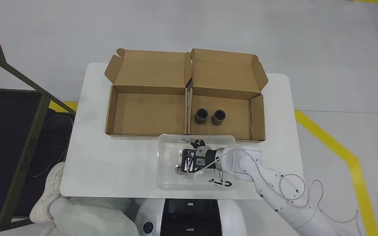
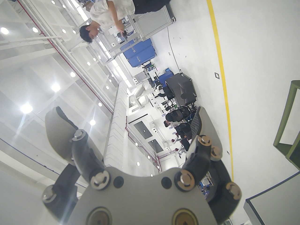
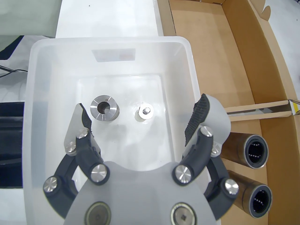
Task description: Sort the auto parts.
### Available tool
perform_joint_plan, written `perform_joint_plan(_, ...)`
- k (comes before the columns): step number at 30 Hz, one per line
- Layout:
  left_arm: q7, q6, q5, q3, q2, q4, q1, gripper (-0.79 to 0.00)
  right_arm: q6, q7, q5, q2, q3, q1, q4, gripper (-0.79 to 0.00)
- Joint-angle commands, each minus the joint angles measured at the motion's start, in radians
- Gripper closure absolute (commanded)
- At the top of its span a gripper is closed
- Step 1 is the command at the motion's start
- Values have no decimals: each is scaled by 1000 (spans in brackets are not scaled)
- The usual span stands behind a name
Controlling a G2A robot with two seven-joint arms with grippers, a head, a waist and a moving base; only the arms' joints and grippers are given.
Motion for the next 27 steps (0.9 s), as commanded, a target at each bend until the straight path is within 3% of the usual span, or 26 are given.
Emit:
perform_joint_plan(1, 0, 0, 0, 0, 0, 0, 0, -785, 4, -2, 2, -2, -4, 4, 7, -720)
perform_joint_plan(3, 0, 0, 0, 0, 0, 0, 0, -785, 9, -4, 3, -4, -4, 7, 13, -671)
perform_joint_plan(7, 0, 0, 0, 0, 0, 0, 0, -785, 15, -1, -1, -5, 0, 10, 14, -468)
perform_joint_plan(27, 0, 0, 0, 0, 0, 0, 0, -785, 32, -4, 5, -23, -23, 31, 117, -385)
